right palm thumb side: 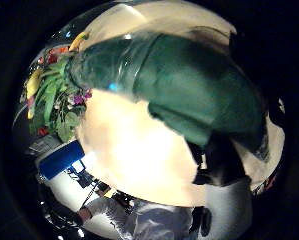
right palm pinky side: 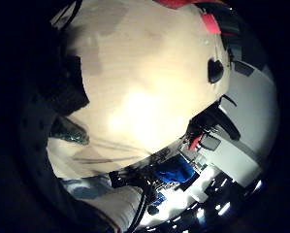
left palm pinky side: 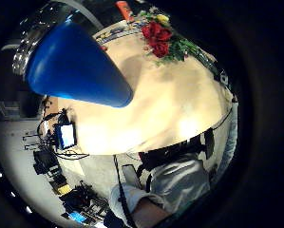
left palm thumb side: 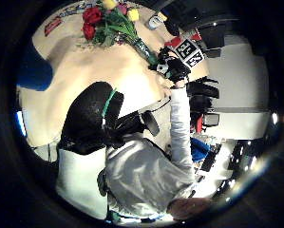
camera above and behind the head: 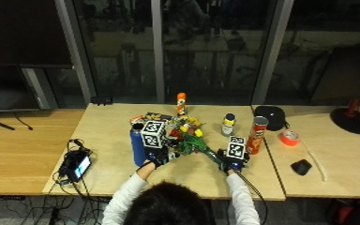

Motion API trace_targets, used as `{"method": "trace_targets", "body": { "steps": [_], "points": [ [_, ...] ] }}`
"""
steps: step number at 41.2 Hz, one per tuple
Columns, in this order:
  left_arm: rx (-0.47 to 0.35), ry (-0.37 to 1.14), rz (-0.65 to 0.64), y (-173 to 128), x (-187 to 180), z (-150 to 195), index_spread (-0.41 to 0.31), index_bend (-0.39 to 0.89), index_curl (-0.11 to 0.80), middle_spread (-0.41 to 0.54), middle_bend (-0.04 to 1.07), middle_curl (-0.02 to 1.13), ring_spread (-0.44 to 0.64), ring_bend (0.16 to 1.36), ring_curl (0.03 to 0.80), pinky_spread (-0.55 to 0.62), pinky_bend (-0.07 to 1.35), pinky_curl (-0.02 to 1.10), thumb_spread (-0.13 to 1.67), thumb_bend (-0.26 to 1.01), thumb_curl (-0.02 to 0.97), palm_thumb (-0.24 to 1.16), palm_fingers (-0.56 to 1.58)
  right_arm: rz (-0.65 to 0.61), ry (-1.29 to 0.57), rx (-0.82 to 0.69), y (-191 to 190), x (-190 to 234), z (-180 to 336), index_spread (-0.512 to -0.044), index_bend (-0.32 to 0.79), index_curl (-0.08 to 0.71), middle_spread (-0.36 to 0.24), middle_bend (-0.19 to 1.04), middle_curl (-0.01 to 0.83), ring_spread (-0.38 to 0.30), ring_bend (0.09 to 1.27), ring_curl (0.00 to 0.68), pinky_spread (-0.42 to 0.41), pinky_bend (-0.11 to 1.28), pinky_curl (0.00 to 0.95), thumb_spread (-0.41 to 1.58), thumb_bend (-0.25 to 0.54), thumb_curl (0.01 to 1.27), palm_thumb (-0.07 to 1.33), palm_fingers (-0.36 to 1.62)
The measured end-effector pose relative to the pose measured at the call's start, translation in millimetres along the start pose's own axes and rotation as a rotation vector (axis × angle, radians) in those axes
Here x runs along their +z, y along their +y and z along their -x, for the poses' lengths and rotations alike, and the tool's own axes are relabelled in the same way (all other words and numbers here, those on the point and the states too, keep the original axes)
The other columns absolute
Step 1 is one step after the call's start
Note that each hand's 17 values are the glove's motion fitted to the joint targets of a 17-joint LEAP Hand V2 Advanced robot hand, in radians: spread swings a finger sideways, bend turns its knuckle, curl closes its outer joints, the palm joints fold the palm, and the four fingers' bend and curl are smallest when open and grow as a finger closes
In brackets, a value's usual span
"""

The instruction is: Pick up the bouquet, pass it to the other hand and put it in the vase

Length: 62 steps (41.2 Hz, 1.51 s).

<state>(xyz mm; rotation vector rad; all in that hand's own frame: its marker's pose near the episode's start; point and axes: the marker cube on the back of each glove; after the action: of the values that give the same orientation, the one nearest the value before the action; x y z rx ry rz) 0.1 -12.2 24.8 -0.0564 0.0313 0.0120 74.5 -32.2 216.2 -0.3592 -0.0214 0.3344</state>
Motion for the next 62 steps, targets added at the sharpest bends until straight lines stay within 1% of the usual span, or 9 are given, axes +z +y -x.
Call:
{"method": "trace_targets", "body": {
  "steps": [3,15,16,21,36,45,55,60,62],
  "points": [
    [-0.004,0.002,0.003,0.7,-0.2,0.8,0.091,0.15,0.272,0.368,0.18,0.28,0.4,0.61,0.26,0.38,0.42,0.33,1.11,-0.02,0.305,0.44,0.21,-0.015,0.012,-0.027,0.6,-0.3,6.9,-0.197,0.25,0.164,-0.079,0.35,0.391,-0.164,0.67,0.358,-0.066,0.66,0.329,1.04,0.064,0.36,0.78,0.91],
    [-0.021,0.007,0.015,1.1,-3.8,8.5,0.087,0.15,0.286,0.376,0.18,0.29,0.4,0.61,0.265,0.38,0.42,0.34,1.11,-0.02,0.311,0.43,0.21,-0.127,0.026,0.032,-8.7,-5.2,8.0,-0.236,0.16,0.265,-0.167,0.33,0.439,-0.229,0.63,0.401,-0.241,0.58,0.345,0.99,0.099,0.43,0.97,1.27],
    [-0.023,0.01,0.023,1.1,-4.4,9.3,0.09,0.15,0.286,0.376,0.18,0.29,0.4,0.61,0.265,0.38,0.42,0.34,1.11,-0.02,0.312,0.43,0.21,-0.163,0.015,0.026,-11.6,-5.6,7.6,-0.237,0.2,0.285,-0.165,0.3,0.432,-0.227,0.56,0.381,-0.224,0.56,0.336,0.99,0.1,0.44,0.99,1.13],
    [-0.025,0.029,0.047,-2.9,-6.9,12.2,0.086,0.16,0.292,0.376,0.18,0.29,0.41,0.61,0.267,0.38,0.41,0.34,1.11,-0.02,0.314,0.43,0.21,-0.379,-0.073,0.023,-21.0,-13.4,5.9,-0.245,0.18,0.296,-0.186,0.48,0.509,-0.223,0.82,0.464,-0.254,0.65,0.389,1.08,0.036,0.39,0.9,1.51],
    [0.011,0.296,-0.009,-23.3,-35.1,13.4,0.085,0.16,0.306,0.365,0.18,0.29,0.4,0.61,0.269,0.38,0.39,0.34,1.12,-0.02,0.32,0.43,0.25,-0.522,-0.992,-0.365,-5.6,-105.5,49.9,-0.241,0.47,0.472,-0.188,0.78,0.649,-0.2,0.97,0.557,-0.235,0.75,0.476,1.12,-0.022,0.34,0.83,1.44],
    [0.156,0.665,0.045,-47.5,-75.4,-3.6,0.091,0.15,0.309,0.361,0.18,0.3,0.4,0.6,0.27,0.37,0.39,0.35,1.09,-0.04,0.319,0.39,0.25,-0.651,-1.202,-0.568,42.0,-160.2,93.9,-0.231,0.51,0.542,-0.182,0.85,0.681,-0.194,1.03,0.578,-0.222,0.8,0.509,1.14,0.022,0.38,0.95,1.38],
    [0.4,1.044,-0.071,-62.9,-116.1,-43.4,0.107,0.12,0.288,0.372,0.17,0.3,0.4,0.63,0.279,0.38,0.42,0.36,1.02,-0.03,0.326,0.35,0.18,-0.648,-1.347,-0.748,76.3,-157.0,162.0,-0.224,0.52,0.588,-0.176,0.89,0.697,-0.187,1.06,0.584,-0.221,0.81,0.525,1.12,-0.001,0.42,0.99,1.36],
    [0.525,1.164,-0.015,-58.1,-127.2,-75.7,0.117,0.09,0.267,0.39,0.18,0.3,0.43,0.61,0.278,0.39,0.45,0.37,0.98,-0.03,0.334,0.38,0.07,-0.827,-1.314,-1.05,84.6,-156.9,193.4,-0.223,0.52,0.607,-0.173,0.9,0.699,-0.186,1.06,0.584,-0.217,0.82,0.53,1.11,-0.004,0.44,1.01,1.36],
    [0.544,1.183,-0.049,-59.6,-127.8,-82.4,0.124,0.08,0.256,0.398,0.19,0.31,0.44,0.62,0.279,0.39,0.46,0.37,0.97,-0.03,0.335,0.37,0.05,-0.747,-1.329,-0.974,86.1,-147.9,200.8,-0.223,0.52,0.615,-0.173,0.9,0.7,-0.184,1.07,0.585,-0.215,0.82,0.532,1.11,0.002,0.44,1.03,1.36]
  ]
}}
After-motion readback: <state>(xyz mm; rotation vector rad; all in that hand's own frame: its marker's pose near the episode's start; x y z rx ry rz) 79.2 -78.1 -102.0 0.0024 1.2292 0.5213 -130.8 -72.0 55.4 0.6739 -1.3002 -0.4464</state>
